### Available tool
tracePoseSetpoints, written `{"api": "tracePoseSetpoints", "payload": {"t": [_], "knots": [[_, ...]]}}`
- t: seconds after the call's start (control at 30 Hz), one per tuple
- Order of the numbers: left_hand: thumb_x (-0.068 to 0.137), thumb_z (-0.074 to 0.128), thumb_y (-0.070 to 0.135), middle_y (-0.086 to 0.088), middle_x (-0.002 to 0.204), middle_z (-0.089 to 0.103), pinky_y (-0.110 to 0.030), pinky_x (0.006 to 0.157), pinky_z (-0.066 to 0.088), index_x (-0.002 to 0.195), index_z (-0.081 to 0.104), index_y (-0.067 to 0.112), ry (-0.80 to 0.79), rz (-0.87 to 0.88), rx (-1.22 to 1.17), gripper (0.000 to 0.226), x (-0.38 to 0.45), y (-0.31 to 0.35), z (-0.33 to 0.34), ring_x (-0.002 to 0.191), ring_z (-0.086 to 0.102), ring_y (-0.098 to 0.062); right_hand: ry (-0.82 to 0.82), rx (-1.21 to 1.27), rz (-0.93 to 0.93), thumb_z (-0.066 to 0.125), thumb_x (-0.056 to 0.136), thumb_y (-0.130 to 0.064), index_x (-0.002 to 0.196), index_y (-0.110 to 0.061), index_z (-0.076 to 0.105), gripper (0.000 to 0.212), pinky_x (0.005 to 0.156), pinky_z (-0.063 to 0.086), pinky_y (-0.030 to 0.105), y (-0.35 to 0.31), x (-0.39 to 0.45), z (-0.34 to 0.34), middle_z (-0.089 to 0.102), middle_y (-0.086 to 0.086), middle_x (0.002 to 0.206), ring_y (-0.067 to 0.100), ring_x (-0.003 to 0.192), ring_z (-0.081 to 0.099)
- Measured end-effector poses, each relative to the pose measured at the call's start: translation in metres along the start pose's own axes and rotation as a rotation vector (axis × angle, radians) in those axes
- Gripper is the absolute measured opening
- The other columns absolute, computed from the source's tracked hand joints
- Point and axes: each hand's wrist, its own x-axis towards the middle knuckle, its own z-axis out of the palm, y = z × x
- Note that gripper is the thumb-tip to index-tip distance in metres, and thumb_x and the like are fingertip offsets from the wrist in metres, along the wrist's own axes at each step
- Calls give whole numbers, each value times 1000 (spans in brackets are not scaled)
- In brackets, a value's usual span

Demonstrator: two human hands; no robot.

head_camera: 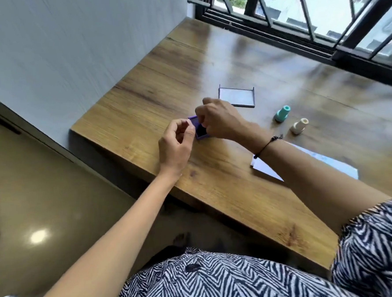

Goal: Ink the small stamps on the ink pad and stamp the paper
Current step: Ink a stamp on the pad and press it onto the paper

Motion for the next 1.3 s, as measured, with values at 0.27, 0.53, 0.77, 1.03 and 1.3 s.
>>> {"api": "tracePoseSetpoints", "payload": {"t": [0.27,0.53,0.77,1.03,1.3], "knots": [[82,53,28,-4,89,66,-9,65,44,93,59,17,-63,62,-92,16,-15,13,23,74,58,-7,555,704,486,64,76,-3,83,-5,69,9,65,44,27,4,-56,-7,65,11,74,21,68,55],[80,57,15,-6,88,66,-14,69,36,93,59,7,-563,434,118,15,-42,36,84,82,59,-16,681,775,867,69,74,-10,85,-10,68,12,75,54,47,42,-168,-14,67,8,74,19,68,61],[79,52,25,3,80,52,-21,68,34,95,56,9,-677,461,244,23,-48,29,84,75,47,-13,736,817,948,68,76,-13,84,-15,67,8,74,53,42,38,-182,6,63,2,67,18,64,57],[82,54,20,-3,87,63,-27,75,41,94,57,7,-746,594,223,18,-54,37,90,85,53,-17,625,899,879,68,79,-14,75,-25,63,13,57,46,20,46,-197,4,66,-2,66,4,51,51],[82,55,20,-16,84,64,-29,69,37,97,55,3,-732,581,280,22,-52,33,101,79,56,-29,507,369,803,63,78,-8,87,-7,66,9,74,42,31,68,-173,-6,64,17,88,28,83,59]]}}
